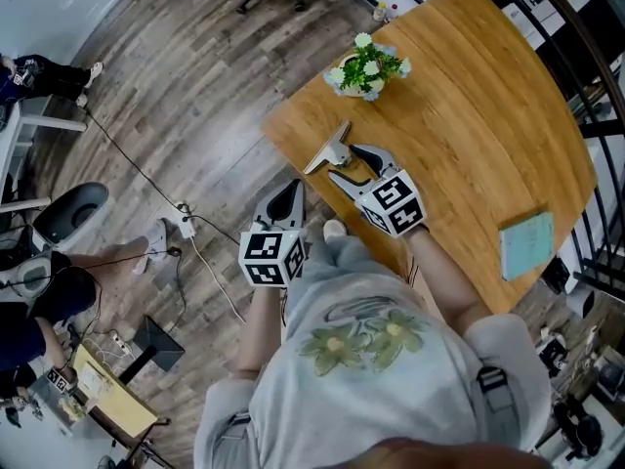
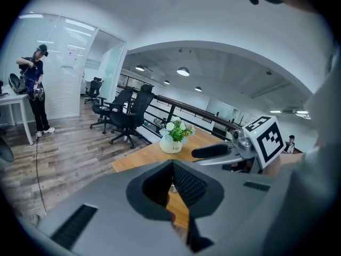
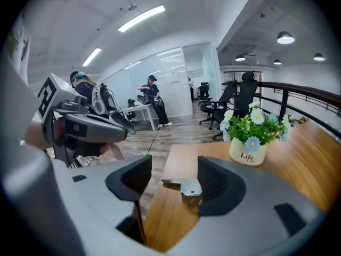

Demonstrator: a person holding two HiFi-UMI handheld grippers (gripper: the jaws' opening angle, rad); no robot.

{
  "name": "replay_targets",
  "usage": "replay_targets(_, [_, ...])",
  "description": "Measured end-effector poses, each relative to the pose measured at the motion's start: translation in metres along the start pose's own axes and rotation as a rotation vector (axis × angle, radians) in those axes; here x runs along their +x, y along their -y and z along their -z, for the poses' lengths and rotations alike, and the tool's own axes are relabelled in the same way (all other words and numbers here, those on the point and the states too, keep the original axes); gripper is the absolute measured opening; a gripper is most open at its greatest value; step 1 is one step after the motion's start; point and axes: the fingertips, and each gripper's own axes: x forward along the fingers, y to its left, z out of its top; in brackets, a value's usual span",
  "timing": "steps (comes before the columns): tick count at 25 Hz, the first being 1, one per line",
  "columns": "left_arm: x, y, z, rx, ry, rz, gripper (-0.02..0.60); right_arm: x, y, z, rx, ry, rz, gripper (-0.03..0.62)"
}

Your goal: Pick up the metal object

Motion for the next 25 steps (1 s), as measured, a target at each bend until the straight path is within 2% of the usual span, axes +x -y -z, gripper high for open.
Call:
replay_targets(18, [0.015,-0.015,0.036,-0.056,-0.079,-0.009,0.014,0.055,0.022,0.063,-0.055,-0.202,-0.002,0.275])
replay_targets(25, [0.019,-0.022,0.043,-0.077,-0.097,-0.013,0.014,0.074,0.031,0.075,-0.114,-0.227,0.034,0.276])
